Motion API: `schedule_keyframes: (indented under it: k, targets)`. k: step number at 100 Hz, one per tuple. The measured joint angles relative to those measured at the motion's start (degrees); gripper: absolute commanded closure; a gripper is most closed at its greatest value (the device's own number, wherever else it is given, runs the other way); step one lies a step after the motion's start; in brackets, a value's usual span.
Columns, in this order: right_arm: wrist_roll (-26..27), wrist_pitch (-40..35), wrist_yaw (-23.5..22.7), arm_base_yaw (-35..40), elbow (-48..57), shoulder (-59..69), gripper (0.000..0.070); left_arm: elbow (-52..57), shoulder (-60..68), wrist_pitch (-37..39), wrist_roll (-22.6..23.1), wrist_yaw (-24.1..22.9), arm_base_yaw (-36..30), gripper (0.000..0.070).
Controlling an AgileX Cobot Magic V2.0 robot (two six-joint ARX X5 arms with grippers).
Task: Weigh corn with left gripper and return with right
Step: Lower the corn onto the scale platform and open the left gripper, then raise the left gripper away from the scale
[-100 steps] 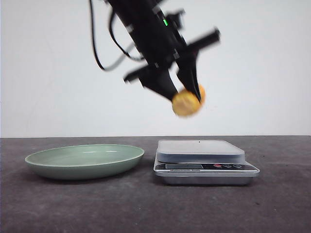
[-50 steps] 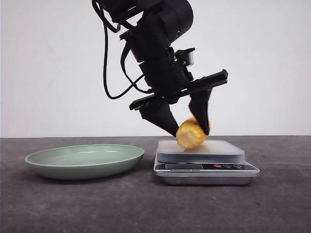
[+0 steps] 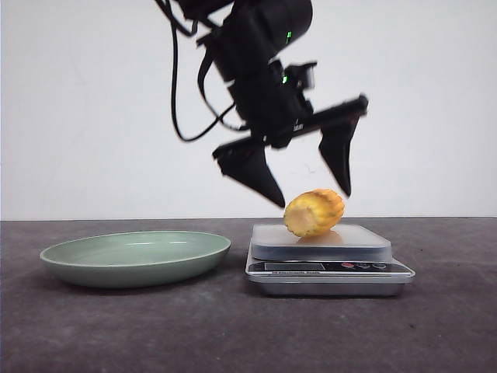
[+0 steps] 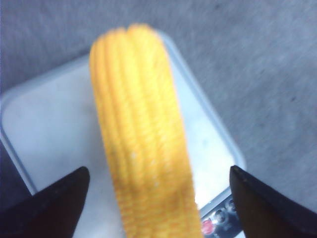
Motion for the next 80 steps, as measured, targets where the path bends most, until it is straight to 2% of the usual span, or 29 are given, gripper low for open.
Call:
schedule_keyframes:
  k: [21,33,46,65,80]
  targets:
    - [0.0,0.0,0.0,0.0,0.0,0.0,0.0273,4.8,-8.6,-1.9,2.3,-0.5,-0.3,0.0146]
    - [0.0,-0.1,0.0,0.0,0.0,0.0,0.0273,5.9,-17.7,-3.7,5.1,-5.6,-0.2,0.0146]
    - [0.0,-0.1,0.0,0.0,0.0,0.0,0.0273,6.0,-25.7,-10.2,8.9,-12.3,2.3,0.0146]
    - [0.0,-0.1,0.0,0.0,0.0,0.0,0.0273,5.5,-35.7,-19.6,11.3,-14.1,8.6,0.0146]
    - [0.0,-0.1,0.0,0.0,0.0,0.0,0.0274,5.6,-47.8,-23.4,12.2,-17.6,11.7,0.0146]
